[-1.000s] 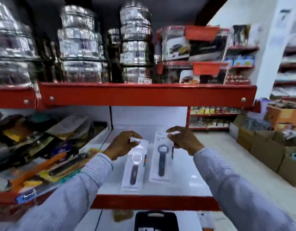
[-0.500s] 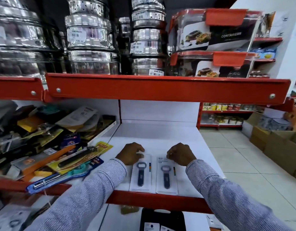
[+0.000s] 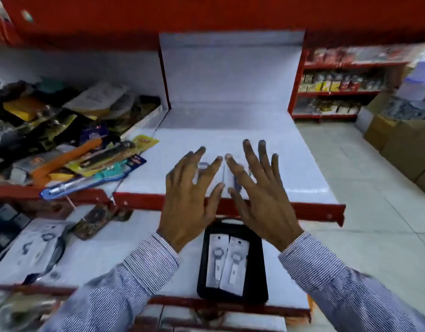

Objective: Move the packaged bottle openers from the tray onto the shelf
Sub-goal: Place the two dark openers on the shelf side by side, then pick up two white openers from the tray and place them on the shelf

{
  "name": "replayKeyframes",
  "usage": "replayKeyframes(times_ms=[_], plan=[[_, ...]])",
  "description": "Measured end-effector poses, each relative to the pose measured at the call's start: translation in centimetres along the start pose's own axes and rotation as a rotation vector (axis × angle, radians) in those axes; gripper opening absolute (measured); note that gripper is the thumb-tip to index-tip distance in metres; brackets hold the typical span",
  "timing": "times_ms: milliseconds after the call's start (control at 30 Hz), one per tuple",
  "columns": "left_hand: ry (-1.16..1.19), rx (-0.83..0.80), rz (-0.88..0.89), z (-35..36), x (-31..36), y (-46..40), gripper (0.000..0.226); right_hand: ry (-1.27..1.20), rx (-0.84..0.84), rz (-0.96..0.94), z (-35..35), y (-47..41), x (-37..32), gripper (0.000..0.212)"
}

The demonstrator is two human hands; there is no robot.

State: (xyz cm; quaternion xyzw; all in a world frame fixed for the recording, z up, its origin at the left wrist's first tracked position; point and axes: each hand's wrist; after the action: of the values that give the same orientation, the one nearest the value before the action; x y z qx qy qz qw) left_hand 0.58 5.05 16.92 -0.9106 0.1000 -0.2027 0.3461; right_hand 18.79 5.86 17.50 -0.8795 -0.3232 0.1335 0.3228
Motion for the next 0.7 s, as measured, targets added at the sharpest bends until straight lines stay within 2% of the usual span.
replayKeyframes(times_ms=[67, 133, 200, 267, 367, 500, 567, 700], plan=[[0.069, 0.105, 0.092, 0.4, -0.3, 2.4, 0.036, -0.018, 0.075, -0.134, 0.6, 2.6, -0.2, 0.05], [0.117, 0.132, 0.133, 1.3, -0.9, 5.3, 0.024, -0.047, 0.123, -0.245, 1.7, 5.9, -0.2, 0.044], [0.135, 0.087, 0.138, 2.6, -1.6, 8.3, 0.016, -0.061, 0.111, -0.285, 3.1, 9.4, 0.1, 0.043], [0.138, -0.026, 0.115, 4.5, -2.5, 11.1, 0.013, -0.075, 0.007, -0.27, 5.1, 12.7, 0.7, 0.045], [0.106, -0.312, 0.065, 7.4, -3.9, 13.5, 0.019, -0.064, -0.185, -0.155, 8.2, 15.9, 1.3, 0.046], [0.011, -0.828, -0.088, 12.3, -5.6, 12.7, 0.052, -0.128, -0.562, 0.198, 12.5, 15.8, 2.3, 0.056], [-0.051, -1.011, -0.087, 15.0, -6.3, 11.2, 0.067, -0.211, -0.8, 0.337, 14.5, 14.5, 3.3, 0.073], [-0.17, -1.351, -0.102, 19.9, -7.1, 8.7, 0.11, -0.207, -1.171, 0.367, 18.2, 12.2, 5.0, 0.125]])
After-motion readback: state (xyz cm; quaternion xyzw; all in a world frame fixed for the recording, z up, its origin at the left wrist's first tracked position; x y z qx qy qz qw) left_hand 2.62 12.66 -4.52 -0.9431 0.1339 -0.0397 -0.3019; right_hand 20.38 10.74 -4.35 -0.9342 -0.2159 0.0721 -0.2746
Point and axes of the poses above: each hand's wrist, its own y-axis away from the middle knuckle, its own z-axis out of the palm, x = y × z, and after that the axes turned 10 degrees about -z, right-handed
